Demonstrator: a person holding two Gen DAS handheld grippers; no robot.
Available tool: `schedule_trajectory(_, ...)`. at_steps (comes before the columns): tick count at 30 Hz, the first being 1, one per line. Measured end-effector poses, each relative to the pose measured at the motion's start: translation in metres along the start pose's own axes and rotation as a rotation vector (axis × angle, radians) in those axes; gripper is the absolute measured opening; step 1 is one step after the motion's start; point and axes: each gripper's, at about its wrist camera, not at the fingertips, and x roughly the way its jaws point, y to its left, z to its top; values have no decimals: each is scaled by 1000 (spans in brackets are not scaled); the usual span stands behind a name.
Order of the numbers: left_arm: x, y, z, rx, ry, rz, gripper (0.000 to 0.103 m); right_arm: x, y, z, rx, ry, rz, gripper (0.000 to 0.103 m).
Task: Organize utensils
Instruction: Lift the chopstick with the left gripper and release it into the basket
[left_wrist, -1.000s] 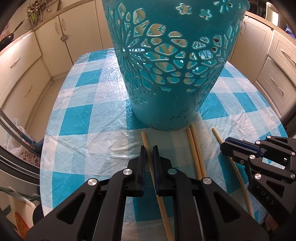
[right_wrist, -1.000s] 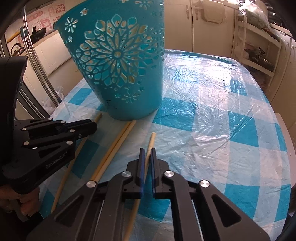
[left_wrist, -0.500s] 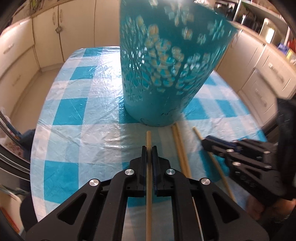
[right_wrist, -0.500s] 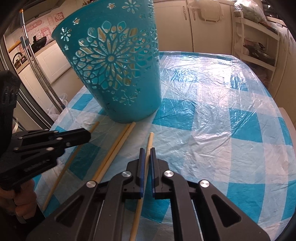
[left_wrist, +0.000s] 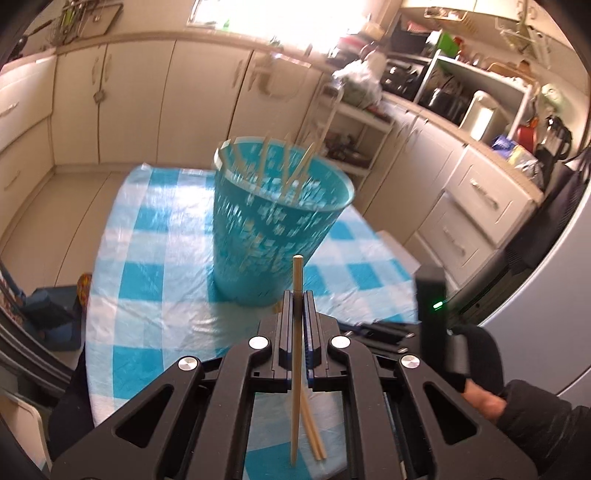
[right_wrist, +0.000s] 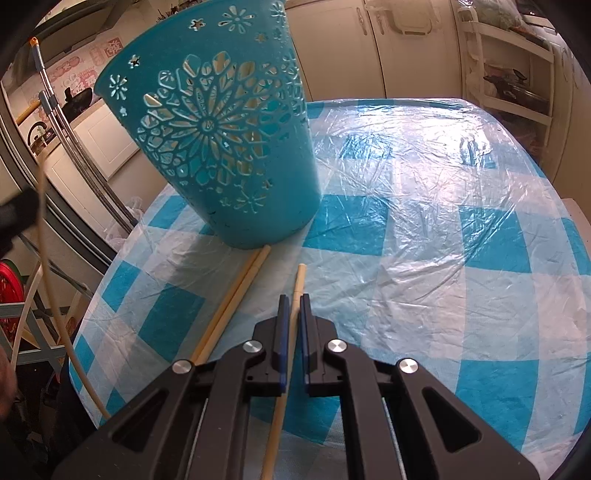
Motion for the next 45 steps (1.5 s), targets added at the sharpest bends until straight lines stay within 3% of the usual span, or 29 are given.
schedule_trajectory(17,-47,-28,29,57,-88,-55,5,0,0,-1,3,0,5,6)
schedule_trajectory(23,-86,-40,74,67,-201,-105,5,0,0,-1,8,0,11,6)
schedule_trajectory(29,-103,-50,129,97,-344,-44,5,-1,-3,0,17,0,19,6)
schedule_trajectory(35,-91,-57,166,126,-444,52,5,-2,-3,0,24,-2,26,6)
schedule_trajectory(38,-68,-56,177,142,-454,113,5,-3,-4,0,26,-2,28,6)
schedule_trajectory(40,-45,-53,179,152,-430,150,5,-3,-4,0,27,-3,30,6)
schedule_trajectory(45,25,-33,160,155,-287,228,5,-3,-5,0,27,-3,30,6)
